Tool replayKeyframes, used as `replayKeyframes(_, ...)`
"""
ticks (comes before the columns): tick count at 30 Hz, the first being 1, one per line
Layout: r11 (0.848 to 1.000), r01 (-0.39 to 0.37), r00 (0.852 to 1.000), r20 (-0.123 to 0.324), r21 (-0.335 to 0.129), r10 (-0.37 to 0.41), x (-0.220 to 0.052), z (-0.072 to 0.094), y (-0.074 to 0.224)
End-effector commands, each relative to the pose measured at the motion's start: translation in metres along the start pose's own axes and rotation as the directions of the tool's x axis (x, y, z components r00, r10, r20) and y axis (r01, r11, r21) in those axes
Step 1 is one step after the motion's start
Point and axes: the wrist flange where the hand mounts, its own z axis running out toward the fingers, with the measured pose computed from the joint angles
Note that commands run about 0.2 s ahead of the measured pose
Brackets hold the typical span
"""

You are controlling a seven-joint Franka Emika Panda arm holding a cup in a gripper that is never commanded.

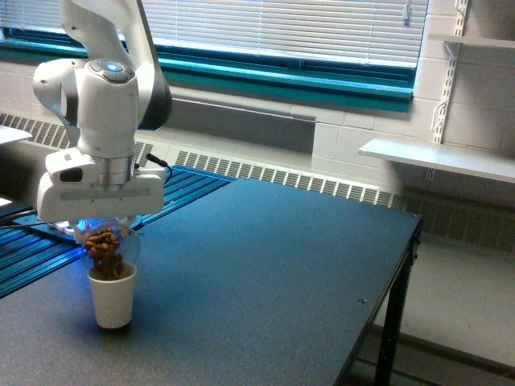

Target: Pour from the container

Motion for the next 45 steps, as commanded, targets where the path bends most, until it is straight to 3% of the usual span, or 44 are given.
replayKeyframes(1, 1.0, 0.028, 1.0, -0.004, -0.004, -0.028, 0.002, -0.005, -0.006)
replayKeyframes(23, 0.997, 0.068, 0.998, 0.018, -0.043, -0.068, 0.002, -0.007, 0.005)
replayKeyframes(45, 0.994, 0.094, 0.995, 0.035, -0.054, -0.092, 0.007, -0.017, 0.022)
